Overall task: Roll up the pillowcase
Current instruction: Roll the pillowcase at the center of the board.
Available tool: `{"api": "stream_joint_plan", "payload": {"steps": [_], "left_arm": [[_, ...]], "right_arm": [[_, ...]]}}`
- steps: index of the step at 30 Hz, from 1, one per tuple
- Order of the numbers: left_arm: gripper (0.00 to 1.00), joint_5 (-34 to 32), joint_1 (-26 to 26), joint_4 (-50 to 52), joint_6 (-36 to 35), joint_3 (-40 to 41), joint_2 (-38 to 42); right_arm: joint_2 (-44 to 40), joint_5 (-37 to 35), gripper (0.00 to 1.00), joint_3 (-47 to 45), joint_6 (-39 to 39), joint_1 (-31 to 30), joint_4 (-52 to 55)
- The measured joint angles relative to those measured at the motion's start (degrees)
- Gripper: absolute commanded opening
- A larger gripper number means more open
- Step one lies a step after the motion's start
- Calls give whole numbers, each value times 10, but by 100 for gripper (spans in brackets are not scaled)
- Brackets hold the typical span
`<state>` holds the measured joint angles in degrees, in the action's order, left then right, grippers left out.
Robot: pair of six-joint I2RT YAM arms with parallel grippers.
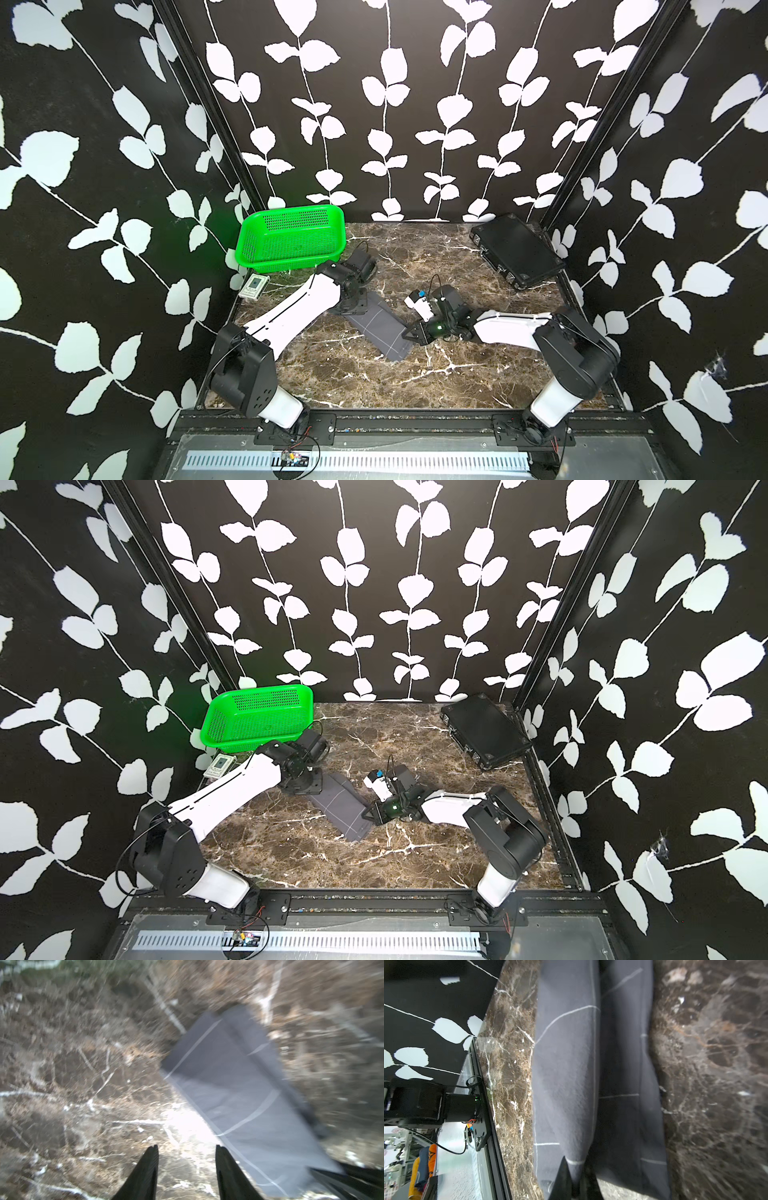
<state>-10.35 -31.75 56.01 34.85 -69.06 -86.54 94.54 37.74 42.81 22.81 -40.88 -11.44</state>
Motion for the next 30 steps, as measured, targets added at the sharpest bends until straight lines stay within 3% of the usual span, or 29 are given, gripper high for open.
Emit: {"api": "stream_joint_plan", "payload": {"steps": [10,21,27,30], "left_arm": [[45,52,28,-80,-25,24,-65],[45,85,30,-117,-60,-75,-205],[45,94,30,-110,-80,-117,-257],[45,95,30,-94,-90,-137,-278]], "right_arm": [[-13,-45,0,-50,8,0,-55],[17,-75,0,-59,-1,15,-43],[31,-57,0,-59,-8,23,-57],[30,-54,21,-59,-11,25,-56]]}}
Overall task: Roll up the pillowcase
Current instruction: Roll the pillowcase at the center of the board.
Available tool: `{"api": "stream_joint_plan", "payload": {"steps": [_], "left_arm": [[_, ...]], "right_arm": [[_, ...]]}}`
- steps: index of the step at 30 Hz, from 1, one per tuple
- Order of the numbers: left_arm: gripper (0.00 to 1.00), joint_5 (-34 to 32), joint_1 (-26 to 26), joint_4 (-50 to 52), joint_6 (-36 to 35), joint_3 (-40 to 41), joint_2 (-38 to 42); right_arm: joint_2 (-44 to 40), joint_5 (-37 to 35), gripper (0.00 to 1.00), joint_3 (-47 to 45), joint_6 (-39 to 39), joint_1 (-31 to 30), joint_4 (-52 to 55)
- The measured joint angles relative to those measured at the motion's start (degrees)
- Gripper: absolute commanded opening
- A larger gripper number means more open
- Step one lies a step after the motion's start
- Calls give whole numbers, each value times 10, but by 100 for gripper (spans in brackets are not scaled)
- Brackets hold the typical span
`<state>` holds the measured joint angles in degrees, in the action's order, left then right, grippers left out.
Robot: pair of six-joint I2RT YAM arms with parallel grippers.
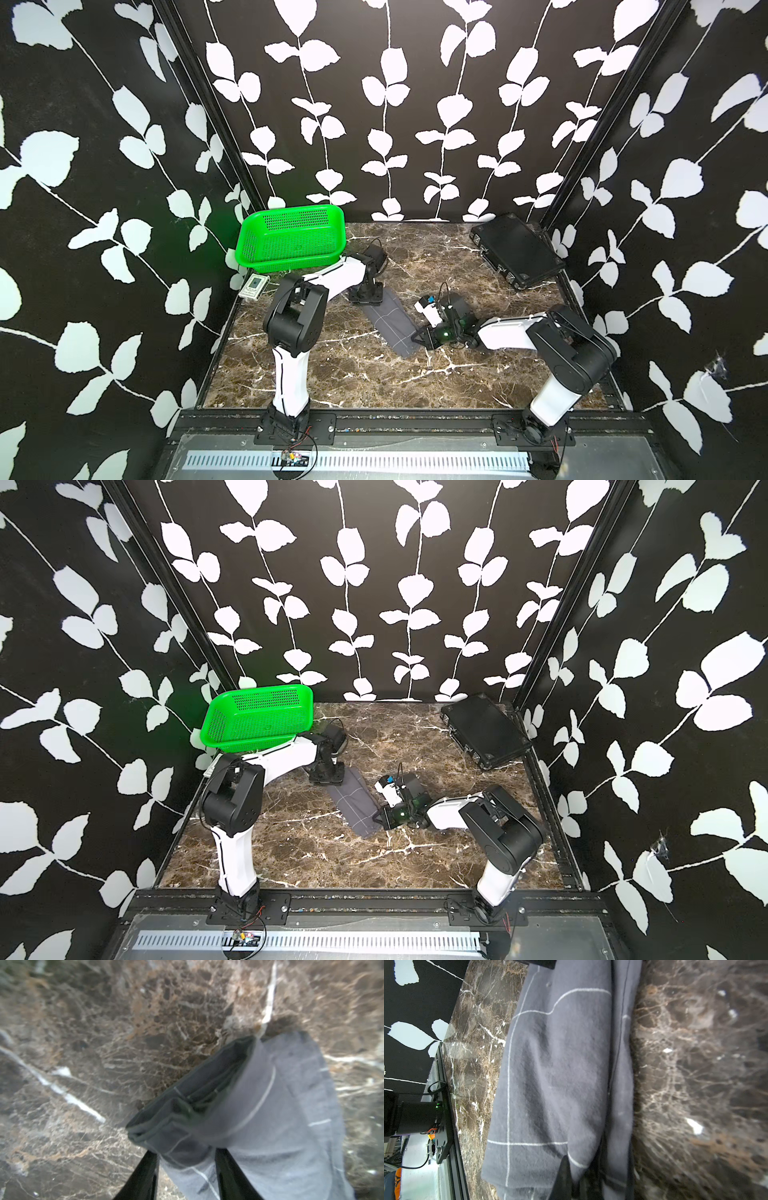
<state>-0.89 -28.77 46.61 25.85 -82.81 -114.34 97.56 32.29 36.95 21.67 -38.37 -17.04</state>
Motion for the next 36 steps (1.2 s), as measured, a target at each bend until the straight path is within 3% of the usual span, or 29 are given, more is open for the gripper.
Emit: {"api": "stream_joint_plan", "payload": {"steps": [3,9,14,23,36], "left_arm": [[45,0,0,16,-11,-23,-16],[45,0,0,33,-38,-47,-31],[45,1,0,33,-69,-65,-42],[44,29,-2,21,-112,-78,-49],[43,68,-13,-10,-144,-82,-53]], "right_arm": [[-20,-4,34,4,-5,2,29],[-79,-41,45,45,-9,10,136],[-56,-58,52,107,-2,19,169],[83,-32,52,203,26,30,185],[142,45,39,229,102,30,100]]}}
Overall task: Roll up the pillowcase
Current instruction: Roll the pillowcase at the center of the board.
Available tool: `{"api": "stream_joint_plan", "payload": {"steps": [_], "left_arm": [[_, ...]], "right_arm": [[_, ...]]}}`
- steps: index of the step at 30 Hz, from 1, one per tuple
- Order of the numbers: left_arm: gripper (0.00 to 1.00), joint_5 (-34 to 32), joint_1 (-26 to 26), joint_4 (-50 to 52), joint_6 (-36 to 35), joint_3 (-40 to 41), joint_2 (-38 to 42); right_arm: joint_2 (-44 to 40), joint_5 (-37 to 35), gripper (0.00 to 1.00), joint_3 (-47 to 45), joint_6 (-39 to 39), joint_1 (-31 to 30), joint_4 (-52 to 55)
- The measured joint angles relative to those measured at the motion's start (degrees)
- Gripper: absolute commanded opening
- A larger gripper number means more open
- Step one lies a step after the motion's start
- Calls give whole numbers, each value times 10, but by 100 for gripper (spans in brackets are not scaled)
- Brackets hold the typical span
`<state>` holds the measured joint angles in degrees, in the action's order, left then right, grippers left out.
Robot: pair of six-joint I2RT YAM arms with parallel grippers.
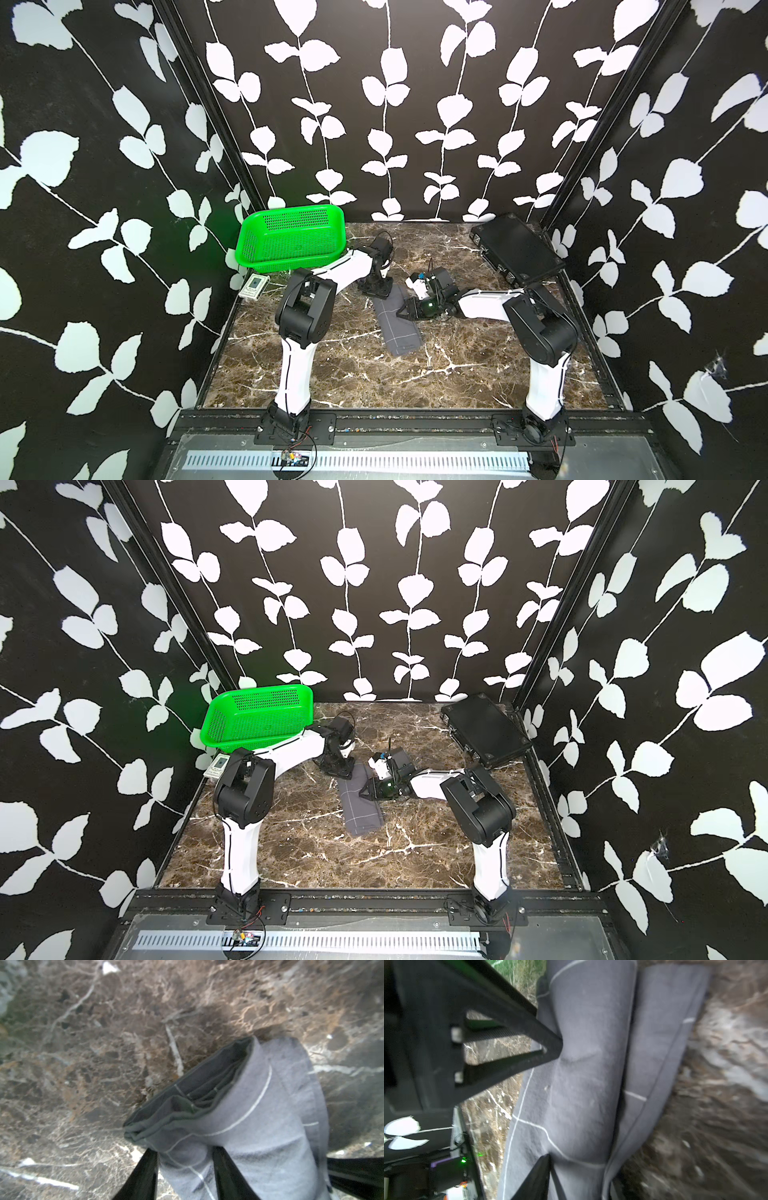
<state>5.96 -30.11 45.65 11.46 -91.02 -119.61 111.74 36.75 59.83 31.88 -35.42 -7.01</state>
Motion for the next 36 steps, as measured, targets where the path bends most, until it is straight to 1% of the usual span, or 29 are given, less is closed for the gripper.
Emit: {"api": "stream_joint_plan", "payload": {"steps": [10,14,18,21,24,27,30,31,34,36], "left_arm": [[42,43,-23,-8,-39,-16,-3],[44,39,-23,-3,-56,-20,-3],[47,16,-23,18,-66,-45,-4],[51,-11,-23,33,-68,-76,-3],[52,-42,-23,50,-68,-99,0],[53,-71,-23,76,-59,-108,16],[53,-93,-25,95,-39,-101,51],[53,-100,-26,97,-30,-92,66],[55,-124,-38,105,12,-58,120],[56,-146,-57,111,47,-40,145]], "right_arm": [[11,23,36,-2,35,0,-30],[11,22,36,-17,66,0,-63],[10,-8,38,-42,114,-6,-123],[4,-46,41,-65,161,-19,-175],[-1,-90,46,-78,203,-40,-208],[-3,-125,51,-78,222,-60,-218],[-21,-151,58,-81,220,-65,-190],[-30,-157,58,-84,218,-62,-177],[-76,-172,61,-106,208,-38,-137],[-114,-180,68,-124,198,-21,-115]]}}
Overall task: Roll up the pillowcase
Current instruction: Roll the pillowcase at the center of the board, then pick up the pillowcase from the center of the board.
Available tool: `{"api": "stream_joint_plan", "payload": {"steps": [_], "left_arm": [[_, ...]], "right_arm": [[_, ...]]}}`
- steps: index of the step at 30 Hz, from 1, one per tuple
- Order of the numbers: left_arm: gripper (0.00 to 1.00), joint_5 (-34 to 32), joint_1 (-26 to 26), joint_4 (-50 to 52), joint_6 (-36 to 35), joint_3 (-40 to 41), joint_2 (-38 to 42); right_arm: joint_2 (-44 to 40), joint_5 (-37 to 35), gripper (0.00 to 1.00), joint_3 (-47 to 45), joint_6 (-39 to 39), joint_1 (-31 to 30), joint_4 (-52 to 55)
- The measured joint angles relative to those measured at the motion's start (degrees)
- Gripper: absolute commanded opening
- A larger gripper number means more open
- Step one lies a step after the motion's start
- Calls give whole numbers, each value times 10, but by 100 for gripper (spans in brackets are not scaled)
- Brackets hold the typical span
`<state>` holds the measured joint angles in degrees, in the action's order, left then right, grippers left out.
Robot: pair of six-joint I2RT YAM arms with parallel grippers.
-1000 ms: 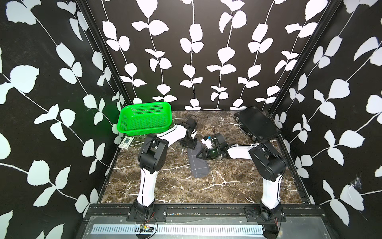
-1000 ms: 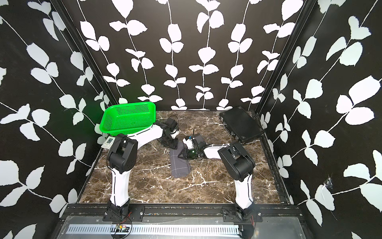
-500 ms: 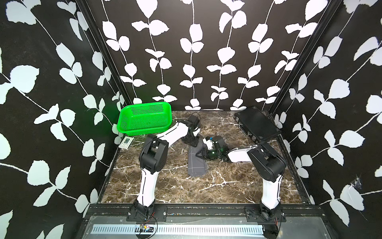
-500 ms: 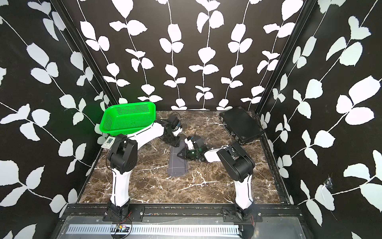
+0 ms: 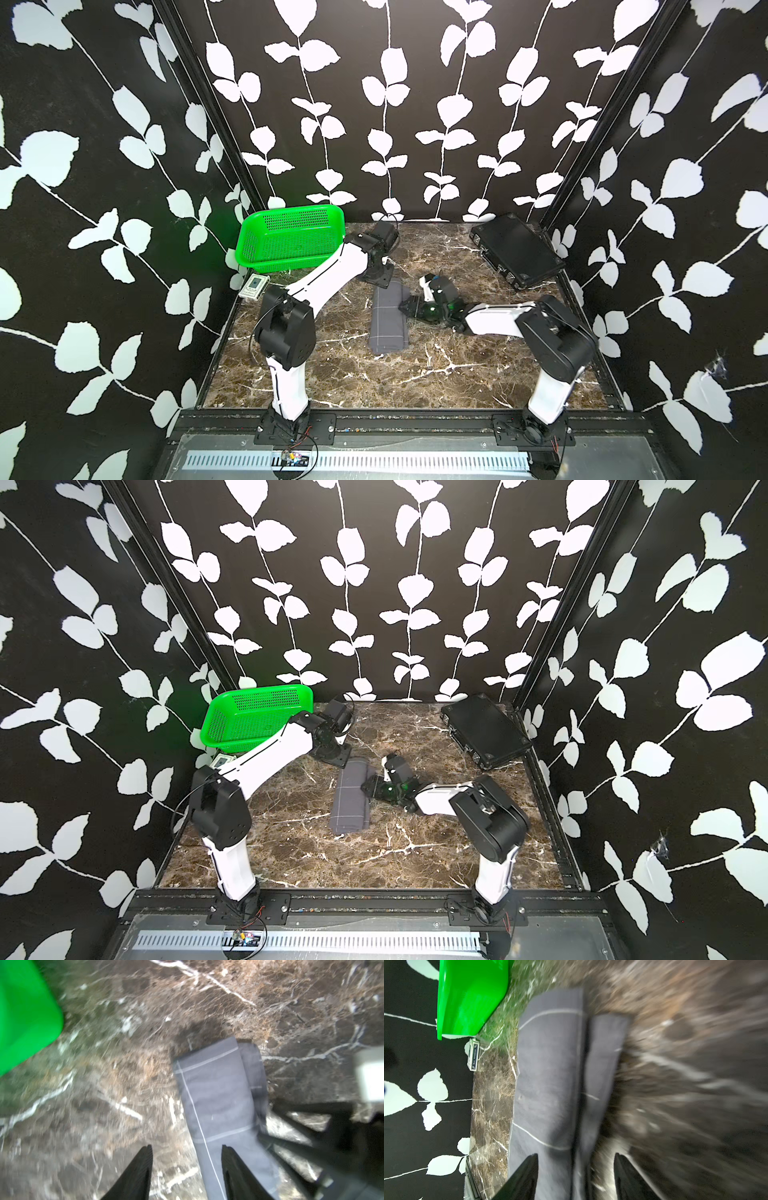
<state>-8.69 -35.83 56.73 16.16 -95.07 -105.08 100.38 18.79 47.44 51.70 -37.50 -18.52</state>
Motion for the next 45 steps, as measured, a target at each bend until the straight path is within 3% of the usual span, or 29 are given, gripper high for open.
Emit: {"api": "stream_joint_plan", "payload": {"steps": [7,15,23,31,38,45], "left_arm": [[66,-83,-104,14,116,24,4],[75,-146,-204,22,209,-3,-80],[77,-198,-213,29,234,-13,-163],[76,-221,-211,32,221,-48,-214],[65,-240,-206,51,209,-54,-238],[31,-241,-203,64,210,-47,-245]], "right_arm": [[-136,-9,72,-73,-48,50,78],[-257,-23,78,-88,-151,199,211],[-302,-44,80,-73,-242,241,315],[-305,-52,82,-73,-264,243,341],[-305,-62,83,-73,-279,244,349],[-305,-62,85,-71,-280,244,353]]}}
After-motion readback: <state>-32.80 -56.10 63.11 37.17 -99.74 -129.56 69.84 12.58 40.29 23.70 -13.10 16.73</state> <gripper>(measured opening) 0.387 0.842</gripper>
